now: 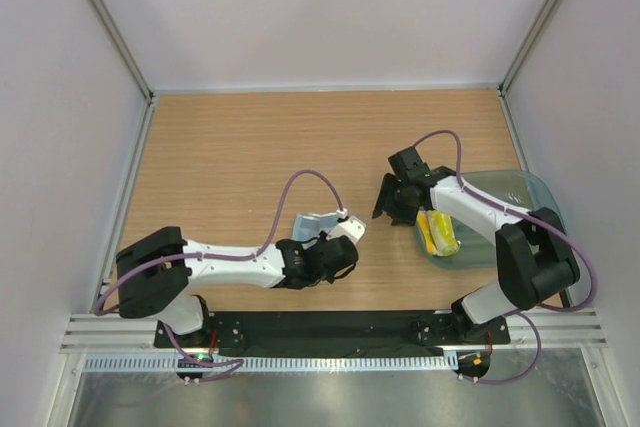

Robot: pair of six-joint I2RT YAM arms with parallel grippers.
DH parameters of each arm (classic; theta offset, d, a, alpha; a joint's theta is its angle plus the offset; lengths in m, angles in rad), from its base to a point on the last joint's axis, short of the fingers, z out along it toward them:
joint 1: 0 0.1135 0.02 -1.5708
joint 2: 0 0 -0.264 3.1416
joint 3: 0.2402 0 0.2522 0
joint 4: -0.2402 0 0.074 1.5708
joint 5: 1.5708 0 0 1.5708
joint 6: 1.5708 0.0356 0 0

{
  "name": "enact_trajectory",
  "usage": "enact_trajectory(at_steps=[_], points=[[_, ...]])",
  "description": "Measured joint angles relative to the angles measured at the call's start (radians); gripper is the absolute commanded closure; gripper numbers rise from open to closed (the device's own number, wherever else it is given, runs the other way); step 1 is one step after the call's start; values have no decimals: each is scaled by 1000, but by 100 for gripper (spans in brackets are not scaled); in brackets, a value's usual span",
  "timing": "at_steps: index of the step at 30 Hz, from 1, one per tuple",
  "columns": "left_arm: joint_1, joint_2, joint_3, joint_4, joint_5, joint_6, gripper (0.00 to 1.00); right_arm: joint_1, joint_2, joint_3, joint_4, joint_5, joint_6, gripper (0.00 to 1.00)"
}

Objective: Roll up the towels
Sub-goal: Roll the towel

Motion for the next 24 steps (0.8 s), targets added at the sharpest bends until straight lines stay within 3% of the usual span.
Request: enact_trajectory(at_steps=[8,15,19,24], points=[[51,-148,-114,37,102,-84,100,-24,-68,23,-24,7,-7,42],[145,-496,-372,190,160,-207,100,-27,-109,25,-21,-27,-8,43],[168,-715,-503,199,118,-346,100,-28,-124,0,43,-117,-8,44],[181,-848,-567,121,79,-531,100,-9,-128,-68,203,-280,3,43]])
